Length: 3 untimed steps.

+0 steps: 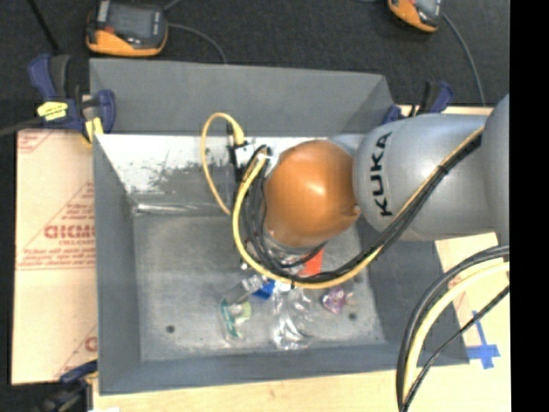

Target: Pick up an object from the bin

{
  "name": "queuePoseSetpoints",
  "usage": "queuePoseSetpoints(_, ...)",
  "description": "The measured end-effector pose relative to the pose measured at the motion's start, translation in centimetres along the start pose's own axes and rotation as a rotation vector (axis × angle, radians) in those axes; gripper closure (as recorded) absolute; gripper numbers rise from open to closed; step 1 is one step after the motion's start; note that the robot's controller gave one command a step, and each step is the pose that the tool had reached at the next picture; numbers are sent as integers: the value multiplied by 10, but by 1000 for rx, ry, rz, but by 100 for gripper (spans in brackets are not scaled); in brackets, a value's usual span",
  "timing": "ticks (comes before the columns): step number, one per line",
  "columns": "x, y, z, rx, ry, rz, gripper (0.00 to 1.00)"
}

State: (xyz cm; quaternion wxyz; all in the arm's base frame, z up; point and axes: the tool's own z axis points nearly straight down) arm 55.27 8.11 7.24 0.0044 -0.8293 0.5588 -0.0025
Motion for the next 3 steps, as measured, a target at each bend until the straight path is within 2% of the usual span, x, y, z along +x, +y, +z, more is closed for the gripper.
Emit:
queuePoseSetpoints(1,3,-4,-4,16,5,2,100)
queuePoseSetpoints(2,21,14,-83,2,4,70,100)
queuePoseSetpoints(3,10,1,-140,-2,2,59,100)
